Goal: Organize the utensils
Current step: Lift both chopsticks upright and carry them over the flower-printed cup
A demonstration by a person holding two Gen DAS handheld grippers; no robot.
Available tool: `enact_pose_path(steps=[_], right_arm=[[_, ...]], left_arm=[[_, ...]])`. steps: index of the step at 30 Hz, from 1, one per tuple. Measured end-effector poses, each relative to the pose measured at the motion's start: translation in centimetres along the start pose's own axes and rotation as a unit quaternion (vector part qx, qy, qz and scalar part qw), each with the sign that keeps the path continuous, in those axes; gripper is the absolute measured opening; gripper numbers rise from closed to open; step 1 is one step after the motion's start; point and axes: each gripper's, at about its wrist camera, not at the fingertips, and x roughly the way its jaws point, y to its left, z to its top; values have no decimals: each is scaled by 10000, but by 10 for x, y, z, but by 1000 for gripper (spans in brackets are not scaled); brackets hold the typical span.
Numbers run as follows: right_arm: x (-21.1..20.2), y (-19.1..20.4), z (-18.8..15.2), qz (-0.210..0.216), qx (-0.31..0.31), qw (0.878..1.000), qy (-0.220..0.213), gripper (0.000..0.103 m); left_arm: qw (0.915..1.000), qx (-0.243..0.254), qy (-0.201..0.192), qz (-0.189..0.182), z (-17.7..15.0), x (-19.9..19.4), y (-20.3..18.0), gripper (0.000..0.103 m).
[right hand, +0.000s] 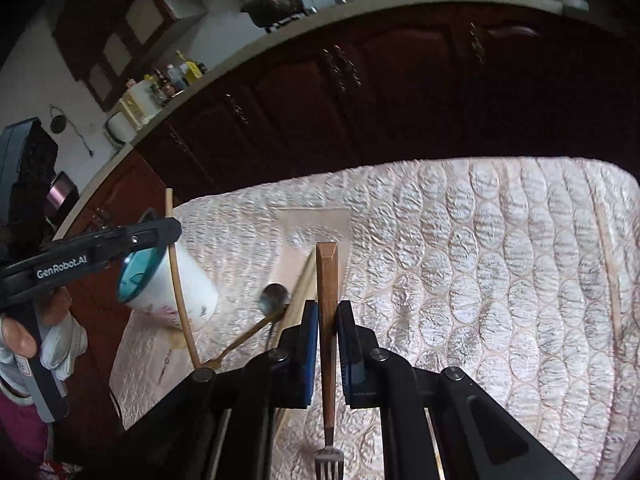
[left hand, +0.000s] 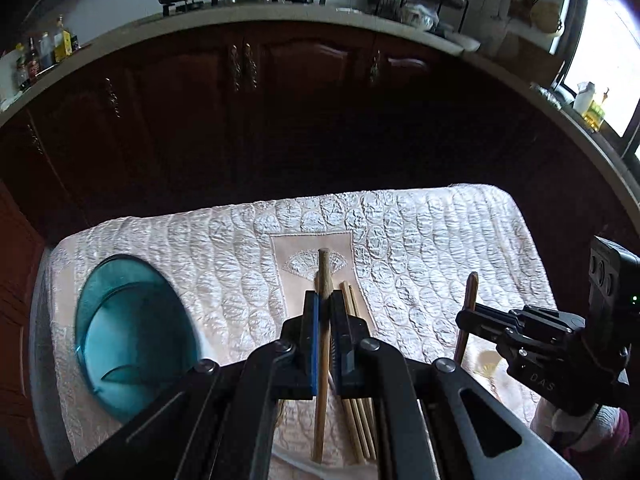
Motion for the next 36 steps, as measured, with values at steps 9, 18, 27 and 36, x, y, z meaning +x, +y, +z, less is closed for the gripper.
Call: enact_pose_path(steps=[9, 18, 27, 36], right_arm=[[-31, 41, 5, -126, -336, 9990, -274, 11], [-62, 108, 57, 327, -904, 9923, -787, 11], [-54, 192, 116, 779, -1424, 9799, -1164, 11], [22, 240, 123, 802, -1517, 9829, -662, 11]], left_arm=[[9975, -308, -618, -126, -7, -97, 36, 5], [9887, -589, -1378, -83, 15, -169, 68, 5], [9773, -794, -1874, 580, 40, -194, 111, 5], [9762, -1009, -1570, 1107, 33, -145, 146, 5]])
